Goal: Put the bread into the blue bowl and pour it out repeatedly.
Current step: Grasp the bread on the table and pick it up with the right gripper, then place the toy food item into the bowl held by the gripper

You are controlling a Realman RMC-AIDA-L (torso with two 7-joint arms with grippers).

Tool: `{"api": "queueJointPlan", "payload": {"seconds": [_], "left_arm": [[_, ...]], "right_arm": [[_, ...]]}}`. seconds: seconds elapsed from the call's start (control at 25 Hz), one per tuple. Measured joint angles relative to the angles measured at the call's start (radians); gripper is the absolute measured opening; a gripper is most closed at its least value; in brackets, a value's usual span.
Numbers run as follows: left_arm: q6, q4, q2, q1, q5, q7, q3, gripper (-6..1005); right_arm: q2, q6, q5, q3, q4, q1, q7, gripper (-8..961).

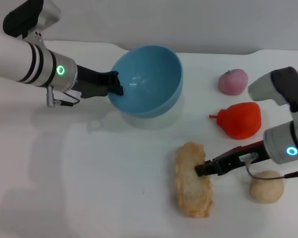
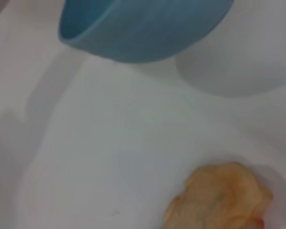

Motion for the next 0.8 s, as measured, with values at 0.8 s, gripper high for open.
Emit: {"api": "queueJointPlan", "payload": {"seconds": [0.8], "left_arm": [[0.044,-0.036,-0.003,-0.006,-0.001,-0.004,0.208,-2]], "right_arm": [[-0.003,-0.298,0.066,0.399,-0.375,-0.087,-0.197,136]]}}
